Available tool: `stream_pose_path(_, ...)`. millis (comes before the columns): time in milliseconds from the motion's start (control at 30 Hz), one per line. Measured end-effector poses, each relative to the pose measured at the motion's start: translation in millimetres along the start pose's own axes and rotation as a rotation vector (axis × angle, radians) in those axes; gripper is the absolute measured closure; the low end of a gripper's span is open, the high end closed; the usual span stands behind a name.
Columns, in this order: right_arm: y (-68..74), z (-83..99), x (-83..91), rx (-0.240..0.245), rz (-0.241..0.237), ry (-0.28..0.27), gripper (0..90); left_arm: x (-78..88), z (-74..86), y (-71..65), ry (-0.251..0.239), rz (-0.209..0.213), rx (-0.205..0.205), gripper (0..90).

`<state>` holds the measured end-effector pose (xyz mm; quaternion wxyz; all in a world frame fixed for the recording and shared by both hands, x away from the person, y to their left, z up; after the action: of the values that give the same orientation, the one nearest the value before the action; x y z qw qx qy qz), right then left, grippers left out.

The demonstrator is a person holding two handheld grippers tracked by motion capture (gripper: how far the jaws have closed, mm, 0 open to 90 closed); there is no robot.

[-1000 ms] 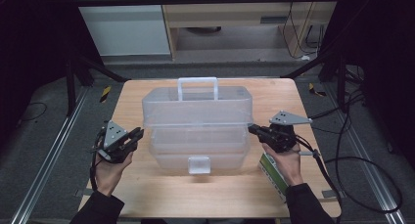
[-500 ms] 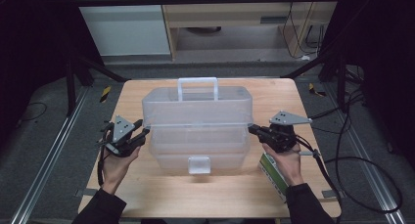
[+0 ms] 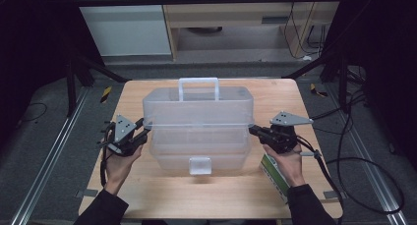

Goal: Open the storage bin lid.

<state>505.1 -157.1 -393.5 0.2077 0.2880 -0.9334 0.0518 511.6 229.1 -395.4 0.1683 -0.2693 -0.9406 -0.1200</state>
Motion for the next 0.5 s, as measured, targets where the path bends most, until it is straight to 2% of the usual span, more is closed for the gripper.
stream_pose_path(233, 0.2, 1.6, 0.5, 0.021, 0.02, 0.021, 83.6, 0.7, -1.0, -0.4, 0.012, -0.016, 0.003, 70.1)
stream_pose_path(433, 0.1, 13.2, -3.0, 0.04, 0.044, 0.106, 76.3, 1.3, -1.9, -0.2, 0.017, -0.019, 0.009, 70.9)
stream_pose_path(467, -0.7, 16.9, -4.9, 0.04, 0.063, 0.136, 74.4, 1.3, -1.9, -0.3, 0.018, -0.019, 0.008, 71.0)
stream_pose_path(500, -0.7, 16.9, -4.9, 0.04, 0.063, 0.136, 74.4, 1.3, -1.9, -0.4, 0.019, -0.02, 0.007, 71.0)
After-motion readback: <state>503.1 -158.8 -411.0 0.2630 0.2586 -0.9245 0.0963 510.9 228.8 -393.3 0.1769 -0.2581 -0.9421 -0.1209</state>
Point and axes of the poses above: each handheld gripper's, and its own axes: x roughly backward along the jaws, z roughly out of its underside, y roughly to its left, the point moved 5 cm from there along -x, roughly forward along the jaws, and after that the axes turned 8 degrees about z, right-handed, at the moved point
